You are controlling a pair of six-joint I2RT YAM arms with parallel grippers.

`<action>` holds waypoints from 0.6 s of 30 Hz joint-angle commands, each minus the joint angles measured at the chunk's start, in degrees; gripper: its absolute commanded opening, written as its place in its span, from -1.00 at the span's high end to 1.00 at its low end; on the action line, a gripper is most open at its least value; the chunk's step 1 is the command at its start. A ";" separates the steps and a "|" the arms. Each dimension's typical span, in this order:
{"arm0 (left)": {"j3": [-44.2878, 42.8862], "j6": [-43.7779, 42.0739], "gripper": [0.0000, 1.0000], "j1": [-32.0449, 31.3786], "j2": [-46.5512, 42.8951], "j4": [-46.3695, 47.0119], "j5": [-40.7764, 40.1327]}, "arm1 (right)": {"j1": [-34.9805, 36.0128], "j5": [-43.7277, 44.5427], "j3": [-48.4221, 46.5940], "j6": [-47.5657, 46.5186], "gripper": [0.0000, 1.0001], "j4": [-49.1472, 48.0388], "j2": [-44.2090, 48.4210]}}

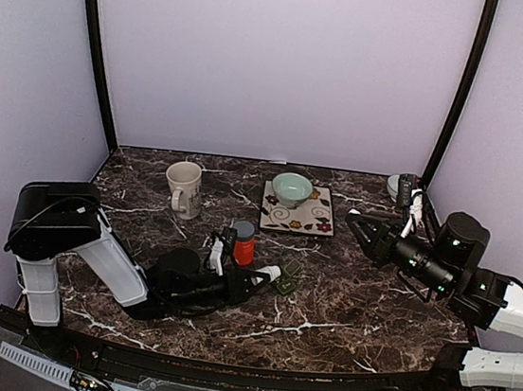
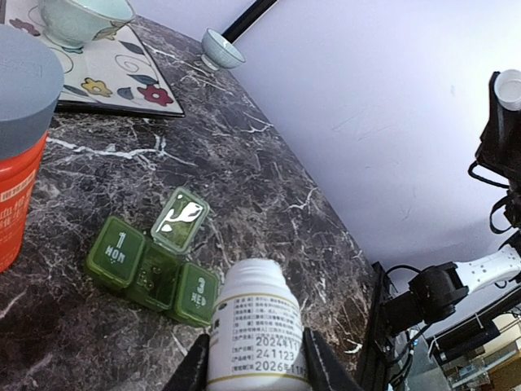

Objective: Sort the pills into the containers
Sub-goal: Pour the pill into the compartment of the pill container.

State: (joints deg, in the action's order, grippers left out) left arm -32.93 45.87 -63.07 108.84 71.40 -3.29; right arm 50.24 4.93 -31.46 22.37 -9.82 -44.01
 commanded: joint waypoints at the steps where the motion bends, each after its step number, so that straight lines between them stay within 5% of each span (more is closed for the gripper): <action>1: 2.47 1.87 1.00 0.90 1.10 11.60 4.30 | -0.23 -0.93 -0.09 0.42 1.00 -1.07 0.96; 18: 4.06 7.48 1.00 3.30 3.11 28.36 14.79 | 4.23 -1.47 -6.26 -1.80 1.00 3.16 -3.35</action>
State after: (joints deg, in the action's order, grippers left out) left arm -29.06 52.10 -60.20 112.12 90.56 8.23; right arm 52.95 3.88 -34.81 21.69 -6.52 -46.24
